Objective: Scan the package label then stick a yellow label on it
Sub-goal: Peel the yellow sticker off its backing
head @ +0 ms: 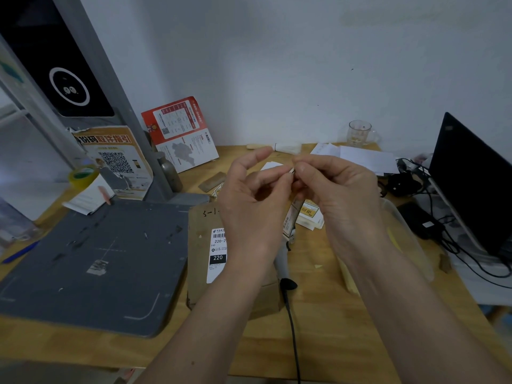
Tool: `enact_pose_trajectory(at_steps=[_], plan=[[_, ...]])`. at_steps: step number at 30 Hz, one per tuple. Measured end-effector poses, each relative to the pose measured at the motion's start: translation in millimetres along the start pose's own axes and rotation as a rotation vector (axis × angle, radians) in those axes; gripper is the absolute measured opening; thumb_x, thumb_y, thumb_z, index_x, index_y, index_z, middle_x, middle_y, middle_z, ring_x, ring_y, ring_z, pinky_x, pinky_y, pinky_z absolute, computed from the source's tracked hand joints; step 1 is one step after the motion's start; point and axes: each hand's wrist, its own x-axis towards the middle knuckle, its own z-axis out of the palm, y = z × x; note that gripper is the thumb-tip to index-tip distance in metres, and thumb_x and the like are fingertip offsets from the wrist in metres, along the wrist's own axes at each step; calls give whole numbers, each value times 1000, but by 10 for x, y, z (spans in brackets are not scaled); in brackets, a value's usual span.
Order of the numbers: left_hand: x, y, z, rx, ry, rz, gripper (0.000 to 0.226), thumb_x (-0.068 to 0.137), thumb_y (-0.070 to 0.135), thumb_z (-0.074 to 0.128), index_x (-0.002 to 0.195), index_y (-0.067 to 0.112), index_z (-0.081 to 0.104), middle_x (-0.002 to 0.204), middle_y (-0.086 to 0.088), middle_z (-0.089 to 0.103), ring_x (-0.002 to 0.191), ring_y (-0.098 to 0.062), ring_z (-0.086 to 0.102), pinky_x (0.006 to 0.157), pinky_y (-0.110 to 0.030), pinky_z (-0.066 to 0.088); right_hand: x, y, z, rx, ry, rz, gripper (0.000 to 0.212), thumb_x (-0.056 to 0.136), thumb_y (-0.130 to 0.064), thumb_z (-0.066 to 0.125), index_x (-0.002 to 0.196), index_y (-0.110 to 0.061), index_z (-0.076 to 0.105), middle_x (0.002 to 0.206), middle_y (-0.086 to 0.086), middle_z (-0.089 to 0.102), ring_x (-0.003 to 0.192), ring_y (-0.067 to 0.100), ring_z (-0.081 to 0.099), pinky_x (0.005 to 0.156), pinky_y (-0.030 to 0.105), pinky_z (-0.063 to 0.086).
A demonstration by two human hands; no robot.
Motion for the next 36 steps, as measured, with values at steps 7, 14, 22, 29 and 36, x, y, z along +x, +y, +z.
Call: enact_pose_trajectory(at_steps=[7,14,22,29,36], plan=[[13,-29,6,-11,29,-3,36,80,5,73,108,24,62,83,5,77,80,-4,72,75,-17,55,-33,11,-5,64,47,5,12,83,5,64,84,-6,65,70,8,65,63,15,62,58,25,52],[-30,-35,13,43,17,65,37,83,5,71,110,26,60,86,6,76,84,-8,71,79,-21,56,-58,-11,15,7,31,13,12,81,-2,68,72,-9,71,71,12,71,68,21,67,66,29,57],[-62,-49,10,141,20,161,41,84,4,69,118,24,57,89,7,76,92,-4,69,93,-37,53,-43,-13,-4,47,17,55,10,82,-5,69,73,-8,73,75,19,71,73,30,69,69,36,57],[-70,-82,15,195,37,220,42,84,6,70,120,23,56,87,9,76,91,0,68,92,-29,52,-17,6,-16,42,-27,67,13,85,-4,64,74,-4,69,59,6,59,62,20,59,62,29,53],[-76,-64,21,82,32,173,41,82,1,70,116,22,58,85,5,76,86,-3,70,77,-16,53,-17,34,-23,121,-93,108,15,88,-6,60,74,-2,64,56,3,48,68,34,57,60,31,51]])
